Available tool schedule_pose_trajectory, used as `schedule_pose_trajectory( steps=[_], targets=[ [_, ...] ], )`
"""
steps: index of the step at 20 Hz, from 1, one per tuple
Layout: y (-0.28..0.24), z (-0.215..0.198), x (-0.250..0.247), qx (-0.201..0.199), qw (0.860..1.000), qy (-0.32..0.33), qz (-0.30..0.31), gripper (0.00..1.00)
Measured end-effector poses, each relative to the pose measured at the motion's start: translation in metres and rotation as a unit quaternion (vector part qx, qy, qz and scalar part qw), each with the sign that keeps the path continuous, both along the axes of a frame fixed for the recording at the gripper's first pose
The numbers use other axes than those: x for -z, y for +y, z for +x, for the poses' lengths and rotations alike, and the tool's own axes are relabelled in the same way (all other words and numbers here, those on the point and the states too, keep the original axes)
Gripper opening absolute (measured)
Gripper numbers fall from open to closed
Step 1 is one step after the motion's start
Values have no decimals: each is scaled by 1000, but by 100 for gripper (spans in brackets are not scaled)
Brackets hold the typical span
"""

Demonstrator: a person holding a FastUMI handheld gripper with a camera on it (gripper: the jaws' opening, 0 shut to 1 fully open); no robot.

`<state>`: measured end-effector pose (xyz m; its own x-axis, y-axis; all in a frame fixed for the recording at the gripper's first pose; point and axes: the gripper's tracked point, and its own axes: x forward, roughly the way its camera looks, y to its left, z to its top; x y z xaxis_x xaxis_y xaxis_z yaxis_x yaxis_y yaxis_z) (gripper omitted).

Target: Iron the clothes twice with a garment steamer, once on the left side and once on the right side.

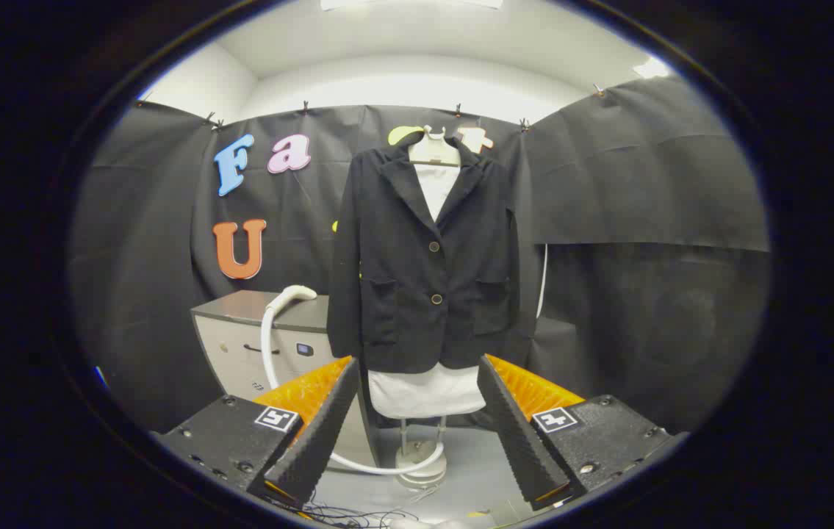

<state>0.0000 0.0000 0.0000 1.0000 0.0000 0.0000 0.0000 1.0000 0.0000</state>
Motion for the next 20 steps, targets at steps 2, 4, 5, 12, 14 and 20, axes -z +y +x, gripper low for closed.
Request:
schedule_pose_trajectory(
  steps=[2,4,5,12,14,20],
  targets=[
    [-2,1,1,0,1000,3,0,100],
    [-2,1,0,1,1000,2,2,100],
    [-3,1,0,1,1000,3,2,100],
    [4,1,10,6,1000,11,3,100],
    [7,2,10,7,1000,10,5,100],
    [21,12,0,11,1000,6,4,100]
  ],
)
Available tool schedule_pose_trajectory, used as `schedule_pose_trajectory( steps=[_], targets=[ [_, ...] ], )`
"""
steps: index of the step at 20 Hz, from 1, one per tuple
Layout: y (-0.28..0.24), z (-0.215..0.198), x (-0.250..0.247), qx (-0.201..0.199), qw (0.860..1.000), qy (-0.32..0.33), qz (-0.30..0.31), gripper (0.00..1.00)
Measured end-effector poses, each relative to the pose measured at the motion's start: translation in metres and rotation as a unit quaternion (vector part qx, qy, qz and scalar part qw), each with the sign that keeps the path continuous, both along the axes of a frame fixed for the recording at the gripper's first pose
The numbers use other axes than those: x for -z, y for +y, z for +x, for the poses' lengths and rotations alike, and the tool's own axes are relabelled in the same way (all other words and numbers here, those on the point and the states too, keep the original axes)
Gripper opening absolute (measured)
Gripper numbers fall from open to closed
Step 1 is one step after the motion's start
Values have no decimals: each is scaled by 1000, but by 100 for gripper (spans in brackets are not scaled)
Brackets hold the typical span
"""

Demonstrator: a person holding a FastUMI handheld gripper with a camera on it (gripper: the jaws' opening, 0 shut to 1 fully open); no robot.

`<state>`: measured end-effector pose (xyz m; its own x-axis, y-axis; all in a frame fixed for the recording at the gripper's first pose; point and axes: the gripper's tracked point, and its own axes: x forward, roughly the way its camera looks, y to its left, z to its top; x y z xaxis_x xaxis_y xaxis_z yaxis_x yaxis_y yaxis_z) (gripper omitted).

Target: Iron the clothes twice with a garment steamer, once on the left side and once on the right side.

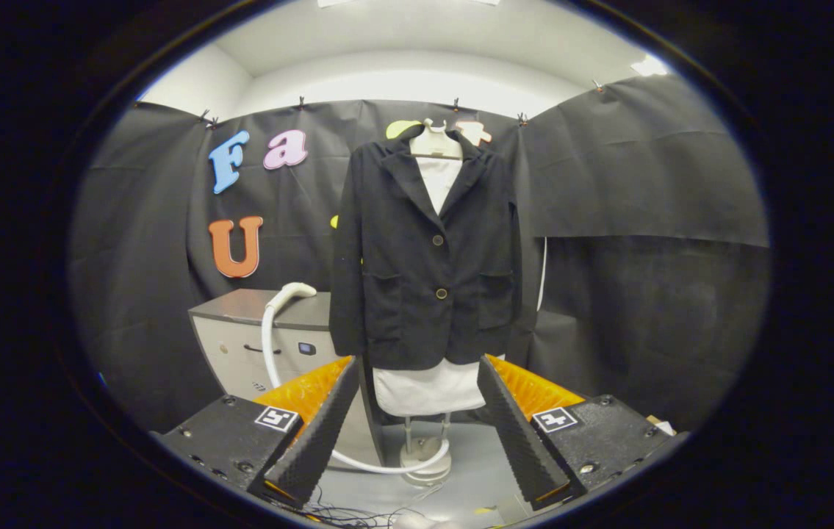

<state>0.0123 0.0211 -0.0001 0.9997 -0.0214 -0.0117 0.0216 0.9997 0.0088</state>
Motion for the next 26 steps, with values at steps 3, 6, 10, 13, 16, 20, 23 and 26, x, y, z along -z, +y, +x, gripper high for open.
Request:
schedule_pose_trajectory(
  steps=[3,6,10,13,16,20,23,26],
  targets=[
    [12,12,-14,0,1000,-5,-4,100],
    [34,31,-28,-7,1000,-2,1,100],
    [76,73,-54,-30,999,-15,-10,100],
    [116,113,-72,-52,998,-17,-9,100],
    [168,161,-87,-78,997,-12,1,100],
    [233,231,-94,-110,994,19,0,100],
    [277,284,-94,-126,991,36,-11,100],
    [321,334,-71,-146,985,83,-25,100]
  ],
)
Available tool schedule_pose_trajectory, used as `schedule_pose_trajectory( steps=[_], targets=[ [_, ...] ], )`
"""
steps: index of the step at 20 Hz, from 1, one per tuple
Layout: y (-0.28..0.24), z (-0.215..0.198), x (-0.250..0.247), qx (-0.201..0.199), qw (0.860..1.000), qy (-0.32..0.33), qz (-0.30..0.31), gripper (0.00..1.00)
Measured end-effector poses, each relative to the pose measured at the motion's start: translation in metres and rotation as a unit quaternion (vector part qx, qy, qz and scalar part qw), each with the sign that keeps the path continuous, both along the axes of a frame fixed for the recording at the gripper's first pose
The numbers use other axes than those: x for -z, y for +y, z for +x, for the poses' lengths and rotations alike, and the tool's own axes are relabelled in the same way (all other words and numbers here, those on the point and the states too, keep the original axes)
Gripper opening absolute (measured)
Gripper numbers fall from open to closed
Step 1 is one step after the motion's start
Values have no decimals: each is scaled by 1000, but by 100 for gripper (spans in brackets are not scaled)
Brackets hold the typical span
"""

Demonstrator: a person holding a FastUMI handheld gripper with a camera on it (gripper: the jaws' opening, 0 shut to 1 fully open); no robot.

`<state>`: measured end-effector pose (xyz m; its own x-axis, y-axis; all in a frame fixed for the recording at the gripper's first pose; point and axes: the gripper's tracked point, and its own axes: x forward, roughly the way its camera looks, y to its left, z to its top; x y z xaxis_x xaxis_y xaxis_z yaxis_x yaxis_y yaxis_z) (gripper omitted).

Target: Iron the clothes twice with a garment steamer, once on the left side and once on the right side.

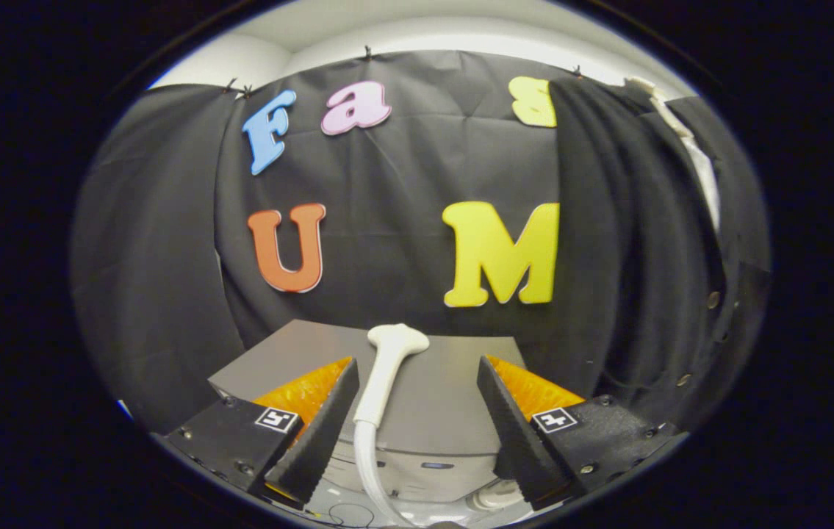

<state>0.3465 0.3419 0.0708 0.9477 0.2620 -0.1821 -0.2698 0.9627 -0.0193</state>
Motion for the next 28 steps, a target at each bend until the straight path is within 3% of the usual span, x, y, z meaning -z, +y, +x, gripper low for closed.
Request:
schedule_pose_trajectory(
  steps=[8,15,21,23,24,28],
  targets=[
    [60,112,55,-4,995,95,-34,100],
    [66,151,96,20,982,185,-42,100],
    [74,157,114,27,969,240,-50,84],
    [74,160,115,36,968,243,-49,74],
    [71,161,115,40,967,247,-53,63],
    [75,161,116,44,962,263,-57,60]
  ],
)
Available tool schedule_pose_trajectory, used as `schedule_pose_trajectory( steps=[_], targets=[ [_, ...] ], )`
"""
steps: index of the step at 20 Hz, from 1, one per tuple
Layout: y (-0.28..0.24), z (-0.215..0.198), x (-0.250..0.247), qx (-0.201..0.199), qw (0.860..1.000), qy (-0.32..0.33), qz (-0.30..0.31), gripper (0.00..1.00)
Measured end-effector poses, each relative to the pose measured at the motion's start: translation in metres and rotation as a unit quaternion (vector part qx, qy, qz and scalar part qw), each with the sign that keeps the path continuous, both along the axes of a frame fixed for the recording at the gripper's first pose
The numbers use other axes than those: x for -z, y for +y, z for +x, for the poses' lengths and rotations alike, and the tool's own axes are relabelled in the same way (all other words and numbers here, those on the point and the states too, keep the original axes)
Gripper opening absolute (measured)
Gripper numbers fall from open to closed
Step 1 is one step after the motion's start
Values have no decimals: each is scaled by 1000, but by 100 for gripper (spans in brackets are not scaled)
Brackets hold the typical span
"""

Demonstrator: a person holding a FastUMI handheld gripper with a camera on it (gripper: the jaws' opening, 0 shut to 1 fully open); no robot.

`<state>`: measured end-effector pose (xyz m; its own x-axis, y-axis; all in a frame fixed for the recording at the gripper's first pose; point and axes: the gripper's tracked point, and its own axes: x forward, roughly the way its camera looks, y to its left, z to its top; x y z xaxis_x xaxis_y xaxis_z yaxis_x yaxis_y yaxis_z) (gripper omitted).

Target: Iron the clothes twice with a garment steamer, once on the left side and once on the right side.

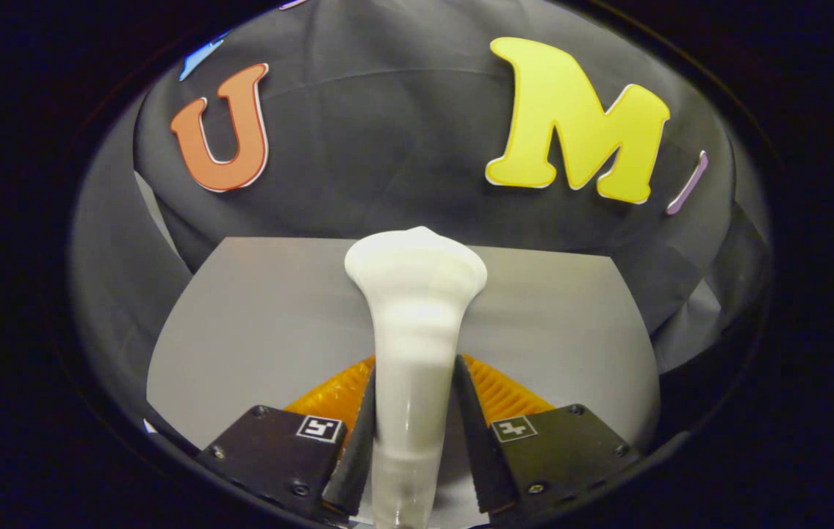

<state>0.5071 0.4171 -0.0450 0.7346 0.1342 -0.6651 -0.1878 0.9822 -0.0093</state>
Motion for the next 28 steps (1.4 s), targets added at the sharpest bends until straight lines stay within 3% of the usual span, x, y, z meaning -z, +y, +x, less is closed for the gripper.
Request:
schedule_pose_trajectory(
  steps=[3,7,11,18,28],
  targets=[
    [1,-1,-2,-4,1000,0,10,46],
    [-1,-10,-4,-13,999,-4,37,42],
    [-10,-32,-36,-30,996,-73,43,41],
    [-40,-107,-88,-65,979,-154,120,41],
    [-119,-239,-175,-81,944,-252,196,41]
  ],
)
